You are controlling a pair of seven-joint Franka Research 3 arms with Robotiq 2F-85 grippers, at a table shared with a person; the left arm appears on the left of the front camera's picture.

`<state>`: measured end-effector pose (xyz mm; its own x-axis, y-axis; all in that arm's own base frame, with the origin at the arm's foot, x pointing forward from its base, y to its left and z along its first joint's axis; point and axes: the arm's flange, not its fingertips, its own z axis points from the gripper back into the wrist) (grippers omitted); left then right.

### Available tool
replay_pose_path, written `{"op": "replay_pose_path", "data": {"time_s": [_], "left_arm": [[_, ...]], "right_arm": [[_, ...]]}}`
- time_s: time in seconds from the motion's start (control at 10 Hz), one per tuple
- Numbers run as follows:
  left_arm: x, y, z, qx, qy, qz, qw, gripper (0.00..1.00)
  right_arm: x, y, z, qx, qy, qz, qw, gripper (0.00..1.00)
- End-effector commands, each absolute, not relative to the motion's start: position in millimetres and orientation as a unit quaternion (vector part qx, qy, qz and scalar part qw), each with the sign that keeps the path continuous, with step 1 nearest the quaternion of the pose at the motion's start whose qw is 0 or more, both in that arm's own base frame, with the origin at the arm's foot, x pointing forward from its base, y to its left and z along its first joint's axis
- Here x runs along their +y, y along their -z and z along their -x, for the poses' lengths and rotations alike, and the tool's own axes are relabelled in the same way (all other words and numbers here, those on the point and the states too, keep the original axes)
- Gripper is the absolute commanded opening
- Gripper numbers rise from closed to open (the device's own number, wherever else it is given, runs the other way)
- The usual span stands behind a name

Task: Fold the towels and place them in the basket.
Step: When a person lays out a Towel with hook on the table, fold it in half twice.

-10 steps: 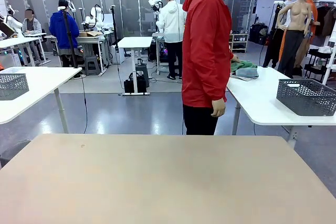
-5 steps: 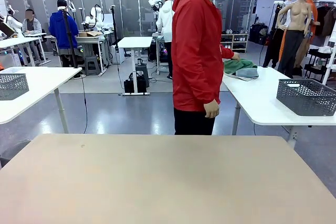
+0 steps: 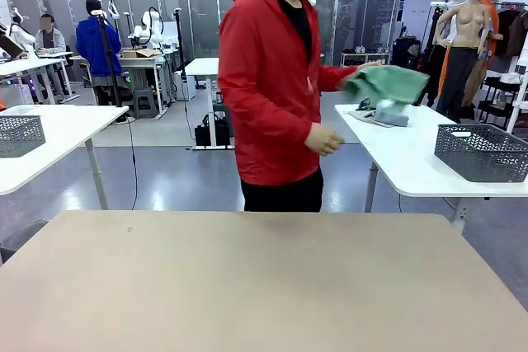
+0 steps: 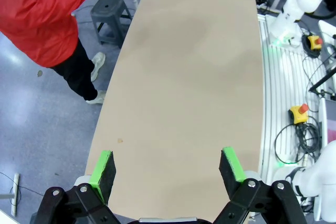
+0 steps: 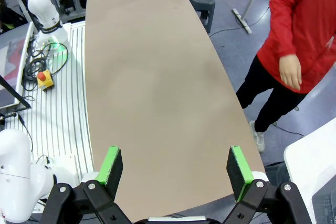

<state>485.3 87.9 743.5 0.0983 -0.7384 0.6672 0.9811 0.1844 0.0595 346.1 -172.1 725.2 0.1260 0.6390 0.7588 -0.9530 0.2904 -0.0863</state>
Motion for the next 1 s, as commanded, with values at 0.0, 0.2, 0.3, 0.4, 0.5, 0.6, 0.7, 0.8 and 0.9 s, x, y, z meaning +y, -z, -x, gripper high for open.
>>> {"op": "replay_pose_path", "data": {"time_s": [0.0, 0.2, 0.3, 0.4, 0.5, 0.6, 0.7, 0.8, 0.9], "left_arm": [[86.7, -746.0, -484.3, -0.298, 0.602, 0.210, 0.710, 1.00], [86.7, -746.0, -484.3, -0.298, 0.602, 0.210, 0.710, 1.00], [86.7, -746.0, -484.3, -0.298, 0.602, 0.210, 0.710, 1.00], [86.7, -746.0, -484.3, -0.298, 0.602, 0.210, 0.710, 1.00], [86.7, -746.0, -484.3, -0.298, 0.602, 0.210, 0.710, 1.00], [86.7, -746.0, -484.3, -0.298, 0.602, 0.210, 0.710, 1.00], [86.7, -746.0, -484.3, -0.298, 0.602, 0.210, 0.710, 1.00], [86.7, -746.0, -484.3, -0.298, 0.602, 0.210, 0.710, 1.00], [86.7, -746.0, -484.3, -0.298, 0.602, 0.210, 0.710, 1.00]], "right_arm": [[-170.8, -725.9, -346.9, -0.364, -0.554, -0.221, 0.716, 1.00], [-170.8, -725.9, -346.9, -0.364, -0.554, -0.221, 0.716, 1.00], [-170.8, -725.9, -346.9, -0.364, -0.554, -0.221, 0.716, 1.00], [-170.8, -725.9, -346.9, -0.364, -0.554, -0.221, 0.716, 1.00], [-170.8, -725.9, -346.9, -0.364, -0.554, -0.221, 0.716, 1.00], [-170.8, -725.9, -346.9, -0.364, -0.554, -0.221, 0.716, 1.00], [-170.8, -725.9, -346.9, -0.364, -0.554, -0.221, 0.716, 1.00], [-170.8, -725.9, -346.9, -0.364, -0.554, -0.221, 0.716, 1.00], [-170.8, -725.9, -346.9, -0.364, -0.554, -0.221, 0.716, 1.00]]}}
